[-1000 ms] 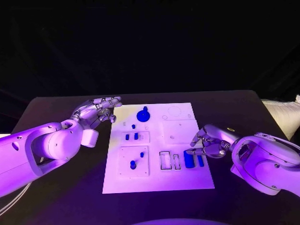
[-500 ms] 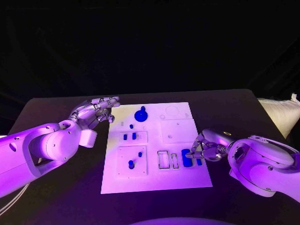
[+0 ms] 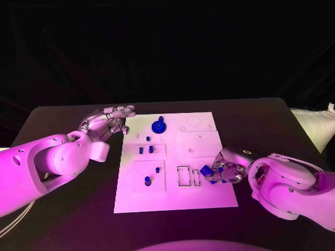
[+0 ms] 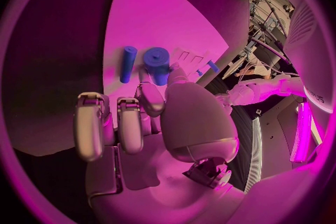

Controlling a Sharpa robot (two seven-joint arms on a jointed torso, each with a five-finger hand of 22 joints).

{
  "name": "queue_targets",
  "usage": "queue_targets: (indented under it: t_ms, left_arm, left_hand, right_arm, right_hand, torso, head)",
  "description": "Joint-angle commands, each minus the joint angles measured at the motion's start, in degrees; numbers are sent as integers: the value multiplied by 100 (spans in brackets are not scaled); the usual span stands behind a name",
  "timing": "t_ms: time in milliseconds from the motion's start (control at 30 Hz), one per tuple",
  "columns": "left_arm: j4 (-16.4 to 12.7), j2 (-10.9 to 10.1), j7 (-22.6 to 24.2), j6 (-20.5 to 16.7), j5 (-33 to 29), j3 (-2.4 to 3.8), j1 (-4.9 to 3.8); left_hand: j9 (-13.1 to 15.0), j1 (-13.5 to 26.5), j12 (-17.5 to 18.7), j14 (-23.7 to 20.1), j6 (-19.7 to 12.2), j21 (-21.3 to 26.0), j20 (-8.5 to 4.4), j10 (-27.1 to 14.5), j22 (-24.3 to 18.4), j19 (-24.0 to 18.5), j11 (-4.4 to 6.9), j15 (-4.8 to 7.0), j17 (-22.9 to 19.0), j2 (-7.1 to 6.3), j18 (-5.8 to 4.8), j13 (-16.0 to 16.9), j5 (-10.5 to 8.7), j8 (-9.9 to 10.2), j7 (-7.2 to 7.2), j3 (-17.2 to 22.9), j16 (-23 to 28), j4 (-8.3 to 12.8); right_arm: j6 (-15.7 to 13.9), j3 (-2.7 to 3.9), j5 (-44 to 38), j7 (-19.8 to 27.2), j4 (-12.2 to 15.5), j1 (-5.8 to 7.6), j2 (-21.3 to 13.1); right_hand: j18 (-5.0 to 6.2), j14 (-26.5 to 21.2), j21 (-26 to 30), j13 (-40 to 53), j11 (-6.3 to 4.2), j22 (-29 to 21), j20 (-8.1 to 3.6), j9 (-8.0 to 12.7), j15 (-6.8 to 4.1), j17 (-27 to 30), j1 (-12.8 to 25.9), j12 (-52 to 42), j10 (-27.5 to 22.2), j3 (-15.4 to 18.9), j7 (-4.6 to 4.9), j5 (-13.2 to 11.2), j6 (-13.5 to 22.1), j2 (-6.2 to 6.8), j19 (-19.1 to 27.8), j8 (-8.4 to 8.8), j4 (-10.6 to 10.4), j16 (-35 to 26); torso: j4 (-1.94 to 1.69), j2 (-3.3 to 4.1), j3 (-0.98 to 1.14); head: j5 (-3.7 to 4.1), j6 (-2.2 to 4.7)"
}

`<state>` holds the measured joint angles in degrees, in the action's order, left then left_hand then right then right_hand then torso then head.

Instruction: Assemble the parts on the task board

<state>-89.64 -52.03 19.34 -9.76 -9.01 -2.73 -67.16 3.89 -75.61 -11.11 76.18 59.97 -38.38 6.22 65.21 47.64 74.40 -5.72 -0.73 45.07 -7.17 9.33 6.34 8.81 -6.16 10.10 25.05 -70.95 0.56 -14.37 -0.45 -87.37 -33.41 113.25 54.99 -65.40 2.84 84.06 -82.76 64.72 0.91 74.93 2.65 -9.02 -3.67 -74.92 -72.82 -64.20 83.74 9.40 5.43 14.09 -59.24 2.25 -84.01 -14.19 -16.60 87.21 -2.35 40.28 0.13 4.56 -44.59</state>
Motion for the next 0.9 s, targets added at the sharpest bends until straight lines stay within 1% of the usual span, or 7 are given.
queue_targets:
  t_ms: [33, 167, 333, 467, 633, 800, 900]
  left_arm:
    - [-10, -2, 27, 113, 20, 0, 0]
    - [-14, -9, 21, 118, 20, -1, 0]
    - [-19, -15, 14, 125, 20, -1, 0]
    - [-23, -17, 11, 130, 20, -2, 0]
    - [-27, -27, 11, 133, 20, -2, 1]
    - [-29, -35, 12, 137, 20, -3, 1]
    - [-30, -38, 12, 138, 20, -3, 2]
  left_hand:
    - [1, -6, -40, -30, -38, 38, 3, -55, -9, -43, 3, 1, -8, 66, 68, 8, 24, -3, -4, -41, 39, -8]
    - [1, -6, -40, -30, -38, 38, 3, -55, -9, -43, 3, 1, -8, 66, 68, 8, 24, -3, -4, -41, 39, -8]
    - [1, -6, -40, -30, -38, 38, 3, -55, -9, -43, 3, 1, -8, 66, 68, 8, 24, -3, -4, -41, 39, -8]
    - [1, -6, -40, -30, -38, 38, 3, -55, -9, -43, 3, 1, -8, 66, 68, 8, 24, -3, -4, -41, 39, -8]
    - [1, -6, -40, -30, -38, 38, 3, -55, -9, -43, 3, 1, -8, 66, 68, 8, 24, -3, -4, -41, 39, -8]
    - [1, -6, -40, -30, -38, 38, 3, -55, -9, -43, 3, 1, -8, 66, 68, 8, 24, -3, -4, -41, 39, -8]
    - [1, -6, -40, -30, -38, 38, 3, -55, -9, -43, 3, 1, -8, 66, 68, 8, 24, -3, -4, -41, 39, -8]
  right_arm:
    - [274, -4, -287, -61, -75, -55, 72]
    - [293, -3, -349, -66, -159, -94, 146]
    - [257, -3, -387, -71, -221, -127, 215]
    - [130, -3, -428, -74, -233, -138, 239]
    - [-336, 0, -385, -71, -167, -143, 220]
    - [-966, 31, -75, -30, 42, -140, 121]
    - [-1213, 52, 148, -4, 166, -125, 66]
  right_hand:
    - [-65, 510, -34, 1711, -18, 640, -15, -1, 31, -1052, 63, -1687, 182, 43, -6, -28, 25, -13, -268, -33, 4, 37]
    - [-68, 511, -45, 1717, -27, 654, -17, -25, 26, -1061, 28, -1684, 181, 49, -17, -31, -3, -38, -272, -63, 19, 42]
    - [-70, 513, -52, 1738, -40, 664, -24, -61, 16, -1074, -46, -1692, 186, 51, -31, 17, -32, -79, -273, -100, 38, 49]
    - [-75, 514, -70, 1777, -56, 687, -37, -112, 1, -1085, -265, -1715, 203, 3, -47, 136, -70, -159, -280, -148, 131, 56]
    - [-84, 520, -103, 1874, -100, 730, -61, -191, -32, -1117, -494, -1809, 262, -101, -98, 279, -187, -294, -296, -236, 240, 73]
    - [-93, 526, -133, 1941, -133, 767, -97, -267, -63, -1150, -497, -1864, 303, -115, -131, 666, -216, -349, -312, -262, 209, 91]
    - [-96, 528, -142, 1954, -143, 778, -106, -294, -73, -1159, -499, -1869, 310, -122, -141, 832, -218, -362, -317, -263, 189, 96]
  torso:
    - [-1, -4, -4]
    - [2, -1, -2]
    - [6, -3, -10]
    - [2, -8, -9]
    - [8, -8, -4]
    - [2, -10, -8]
    - [2, -9, -9]
  head:
    - [-16, -19]
    - [-21, -27]
    - [-23, -23]
    - [-26, -26]
    - [-35, -15]
    - [-33, -7]
    - [-34, -6]
